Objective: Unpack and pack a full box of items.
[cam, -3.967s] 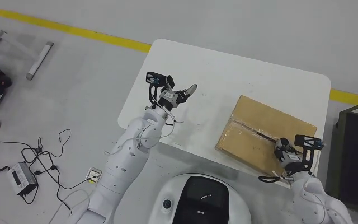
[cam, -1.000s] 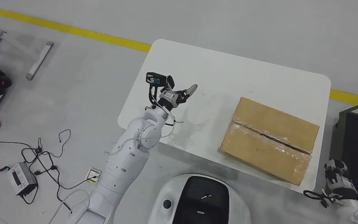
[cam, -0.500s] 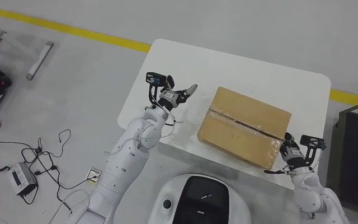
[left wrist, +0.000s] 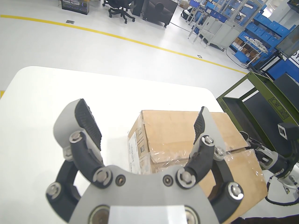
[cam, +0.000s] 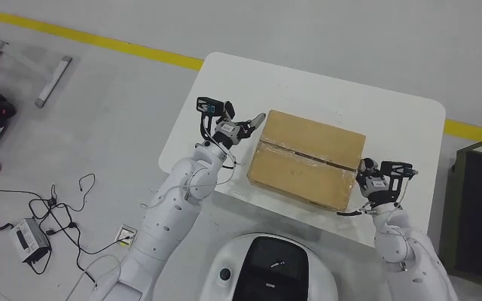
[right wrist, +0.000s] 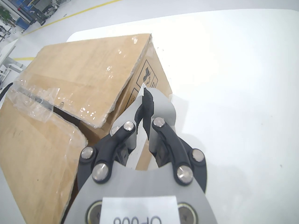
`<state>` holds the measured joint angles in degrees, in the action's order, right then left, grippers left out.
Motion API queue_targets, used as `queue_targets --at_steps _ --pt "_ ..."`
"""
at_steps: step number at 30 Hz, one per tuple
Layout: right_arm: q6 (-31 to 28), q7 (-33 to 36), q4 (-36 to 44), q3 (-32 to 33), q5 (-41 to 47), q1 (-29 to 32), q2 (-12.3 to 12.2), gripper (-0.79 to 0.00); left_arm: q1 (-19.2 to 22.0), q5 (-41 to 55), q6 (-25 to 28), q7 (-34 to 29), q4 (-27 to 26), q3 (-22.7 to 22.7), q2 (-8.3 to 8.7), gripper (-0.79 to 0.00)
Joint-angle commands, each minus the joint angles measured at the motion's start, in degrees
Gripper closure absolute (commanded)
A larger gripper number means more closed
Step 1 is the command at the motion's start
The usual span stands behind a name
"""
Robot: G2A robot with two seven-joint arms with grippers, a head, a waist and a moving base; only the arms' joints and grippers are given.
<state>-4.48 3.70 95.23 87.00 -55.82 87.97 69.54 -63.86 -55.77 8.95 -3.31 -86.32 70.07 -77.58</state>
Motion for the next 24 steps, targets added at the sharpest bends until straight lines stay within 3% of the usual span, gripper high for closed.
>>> queue_targets --at_steps 1,7,14,24 --pt "1.6 -0.5 3.1 1.8 0.0 1.6 -0.1 0.000 -0.5 -4.0 -1.7 1.0 -1.0 0.5 0.23 -0.785" --pt "5.3 2.1 17.9 10.0 0.4 8.9 -0.6 0.000 -2.7 -14.6 -5.9 3.2 -4.7 1.9 0.87 -0.785" --pt "7.2 6.7 32.1 19.1 1.3 15.5 -0.8 0.000 -5.8 -17.0 -7.1 1.9 -8.7 4.2 1.36 -0.785" --pt "6.9 7.9 34.6 20.7 -0.8 16.8 -0.8 0.000 -5.8 -17.0 -7.1 1.9 -8.7 4.2 1.36 -0.785"
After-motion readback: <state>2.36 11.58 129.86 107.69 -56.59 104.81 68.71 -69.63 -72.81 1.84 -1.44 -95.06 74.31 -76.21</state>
